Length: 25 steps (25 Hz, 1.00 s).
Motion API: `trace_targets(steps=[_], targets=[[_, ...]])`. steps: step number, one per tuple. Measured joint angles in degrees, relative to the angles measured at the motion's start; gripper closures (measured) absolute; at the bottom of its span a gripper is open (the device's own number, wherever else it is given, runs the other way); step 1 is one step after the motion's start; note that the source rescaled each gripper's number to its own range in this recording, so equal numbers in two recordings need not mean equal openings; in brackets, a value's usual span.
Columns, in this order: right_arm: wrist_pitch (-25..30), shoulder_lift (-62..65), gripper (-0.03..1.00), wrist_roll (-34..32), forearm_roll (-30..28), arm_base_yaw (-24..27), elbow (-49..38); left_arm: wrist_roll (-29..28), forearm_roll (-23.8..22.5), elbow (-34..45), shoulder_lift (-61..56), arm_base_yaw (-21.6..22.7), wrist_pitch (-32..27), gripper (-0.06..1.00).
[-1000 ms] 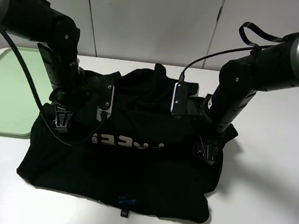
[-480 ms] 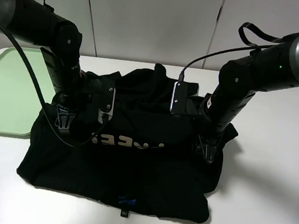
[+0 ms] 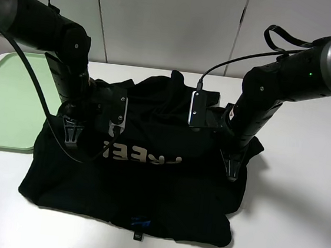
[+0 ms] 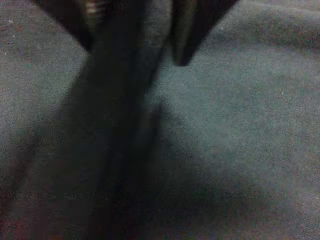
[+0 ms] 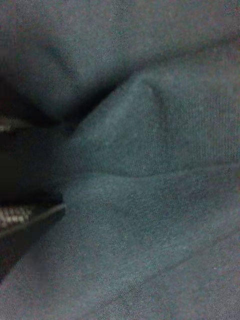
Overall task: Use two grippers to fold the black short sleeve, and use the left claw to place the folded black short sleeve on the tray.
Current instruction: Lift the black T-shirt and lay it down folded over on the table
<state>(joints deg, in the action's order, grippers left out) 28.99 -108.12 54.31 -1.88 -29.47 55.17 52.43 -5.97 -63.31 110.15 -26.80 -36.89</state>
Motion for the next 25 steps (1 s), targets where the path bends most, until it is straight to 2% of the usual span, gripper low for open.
trace_targets(steps=[1,3,7,25], targets=[[0.00,0.00,0.83,0.06,0.00,0.00,0.00,0.00,0.00,0.00,0.00,0.00,0.00,0.83],[0.13,0.00,0.97,0.21,0.00,0.00,0.00,0.00,0.00,0.00,0.00,0.00,0.00,0.91],[0.18,0.00,0.97,0.25,0.00,0.00,0.00,0.00,0.00,0.00,0.00,0.00,0.00,0.94],[0.18,0.00,0.97,0.44,0.00,0.00,0.00,0.10,0.00,0.00,-0.12,0.00,0.00,0.94]])
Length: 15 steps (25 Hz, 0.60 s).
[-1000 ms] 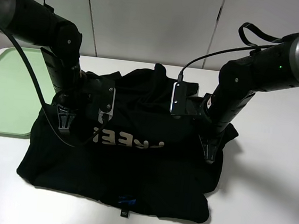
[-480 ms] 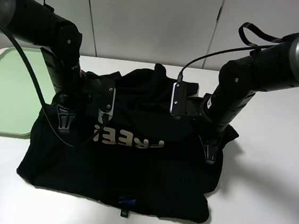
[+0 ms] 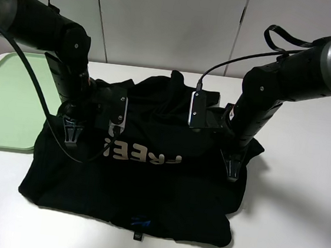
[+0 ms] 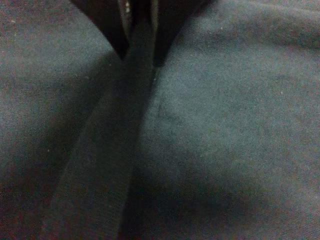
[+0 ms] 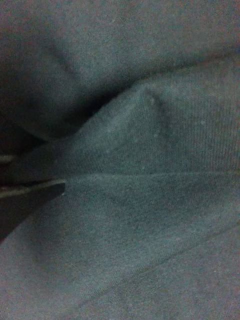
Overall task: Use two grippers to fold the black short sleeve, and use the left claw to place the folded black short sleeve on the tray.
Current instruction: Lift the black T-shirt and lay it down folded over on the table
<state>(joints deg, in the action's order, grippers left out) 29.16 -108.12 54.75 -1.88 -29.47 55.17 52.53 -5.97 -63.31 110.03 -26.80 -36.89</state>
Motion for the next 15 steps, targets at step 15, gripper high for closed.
trace_targets(steps=[15], targets=[[1.55,4.72,0.97,0.00,0.00,0.00,0.00,0.06,-0.06,0.00,-5.38,0.00,-0.46,0.94]])
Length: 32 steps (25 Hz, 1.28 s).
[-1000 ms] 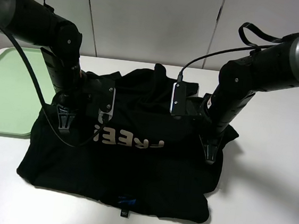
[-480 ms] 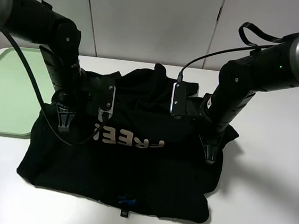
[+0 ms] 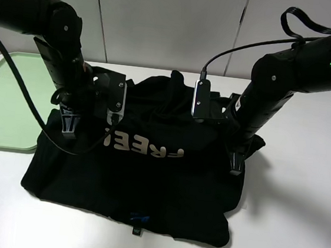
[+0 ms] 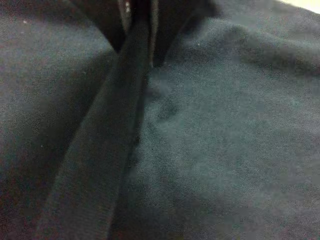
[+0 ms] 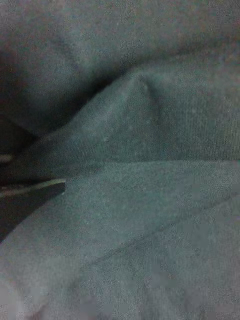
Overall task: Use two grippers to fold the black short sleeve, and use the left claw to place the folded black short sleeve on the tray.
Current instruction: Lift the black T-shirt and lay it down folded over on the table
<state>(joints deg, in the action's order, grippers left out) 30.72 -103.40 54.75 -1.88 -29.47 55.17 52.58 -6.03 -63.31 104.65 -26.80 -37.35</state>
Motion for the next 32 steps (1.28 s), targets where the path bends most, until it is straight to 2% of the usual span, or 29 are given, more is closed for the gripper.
trace_targets(steps=[14,19,27,32], targets=[[1.18,6.86,0.97,0.00,0.00,0.00,-0.04,0.00,0.00,0.00,-7.78,0.00,-2.36,0.94],[0.19,10.10,0.97,-1.04,0.00,0.00,-0.04,-0.31,2.14,0.00,-10.65,0.00,-2.30,0.94],[1.40,16.76,0.97,-1.37,-0.20,0.00,-0.04,-0.37,2.20,0.00,-13.29,0.00,-6.68,0.94],[2.98,19.72,0.97,-1.49,-0.38,0.00,-0.04,-0.20,1.96,0.00,-17.42,0.00,-7.17,0.94]])
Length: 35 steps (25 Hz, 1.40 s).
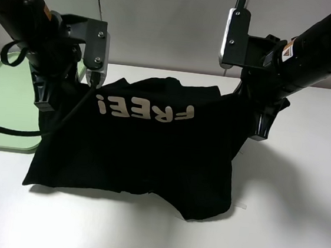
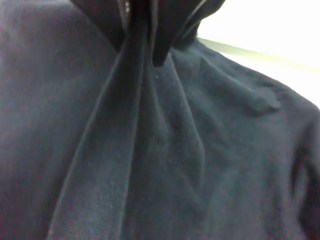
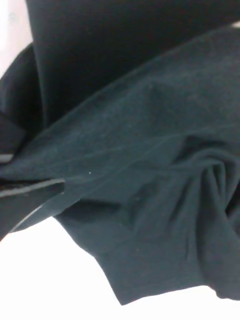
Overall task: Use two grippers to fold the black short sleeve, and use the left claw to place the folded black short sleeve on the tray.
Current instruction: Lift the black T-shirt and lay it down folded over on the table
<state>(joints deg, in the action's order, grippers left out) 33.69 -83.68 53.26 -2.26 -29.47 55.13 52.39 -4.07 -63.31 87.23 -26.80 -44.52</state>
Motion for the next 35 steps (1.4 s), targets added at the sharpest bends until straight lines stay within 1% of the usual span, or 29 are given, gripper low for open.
trace_targets(steps=[7,12,18,26,30,35], targets=[[4.94,1.81,0.97,-0.06,0.00,0.00,1.46,0.18,-0.91,-1.72,-6.86,0.00,-0.13,0.94],[9.58,3.53,0.97,-1.20,0.00,0.00,7.47,0.18,-1.12,-5.07,-10.41,0.00,-0.29,0.94],[16.38,3.60,0.97,-2.17,-0.48,0.00,15.52,0.18,-1.14,-9.86,-11.46,0.00,-0.84,0.94],[19.91,3.60,0.97,-2.22,-1.47,0.00,24.32,0.18,-1.19,-17.33,-11.81,0.00,-3.53,0.94],[22.04,3.60,0.97,-2.22,-2.45,0.00,28.54,0.23,-1.19,-20.75,-11.83,0.00,-3.90,0.94],[24.80,3.60,0.97,-2.22,-2.68,0.00,33.36,0.23,-1.24,-23.27,-11.87,0.00,-4.37,0.94]])
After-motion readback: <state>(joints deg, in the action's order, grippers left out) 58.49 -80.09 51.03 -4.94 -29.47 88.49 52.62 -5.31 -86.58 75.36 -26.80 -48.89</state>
